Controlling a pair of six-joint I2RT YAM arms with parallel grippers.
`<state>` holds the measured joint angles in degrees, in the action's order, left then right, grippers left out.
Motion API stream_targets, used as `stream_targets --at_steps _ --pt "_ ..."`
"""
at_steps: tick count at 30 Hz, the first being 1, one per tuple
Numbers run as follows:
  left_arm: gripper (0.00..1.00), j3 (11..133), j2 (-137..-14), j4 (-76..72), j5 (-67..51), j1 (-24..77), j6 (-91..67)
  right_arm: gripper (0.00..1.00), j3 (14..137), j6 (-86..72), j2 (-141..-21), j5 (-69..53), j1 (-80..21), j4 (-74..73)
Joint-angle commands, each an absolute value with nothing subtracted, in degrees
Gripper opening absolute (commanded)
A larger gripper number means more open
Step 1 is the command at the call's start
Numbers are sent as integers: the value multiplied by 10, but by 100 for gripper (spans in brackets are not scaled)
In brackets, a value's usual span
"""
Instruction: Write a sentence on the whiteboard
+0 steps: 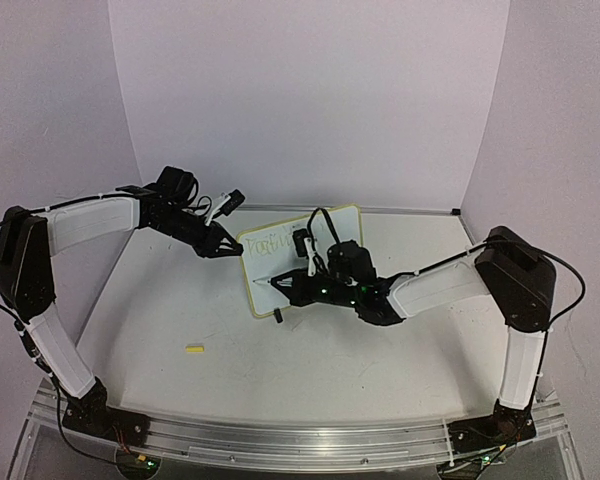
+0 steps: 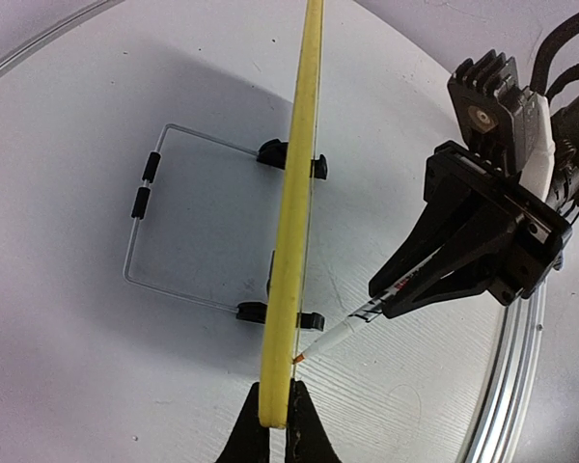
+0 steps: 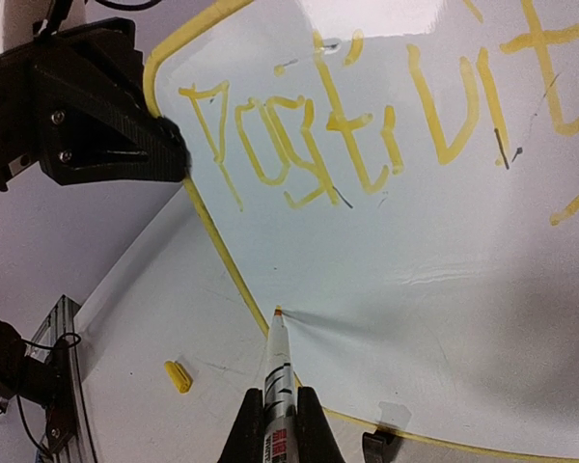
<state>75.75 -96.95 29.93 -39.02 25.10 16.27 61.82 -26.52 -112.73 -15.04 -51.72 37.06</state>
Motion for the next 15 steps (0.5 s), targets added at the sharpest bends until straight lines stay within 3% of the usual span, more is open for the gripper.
stream_targets --at_steps 1,15 --pt "0 763 -985 342 -365 263 173 0 608 -275 -1119 -109 -518 382" --pt "0 762 -981 343 -364 263 174 0 594 -269 -1082 -87 -519 387"
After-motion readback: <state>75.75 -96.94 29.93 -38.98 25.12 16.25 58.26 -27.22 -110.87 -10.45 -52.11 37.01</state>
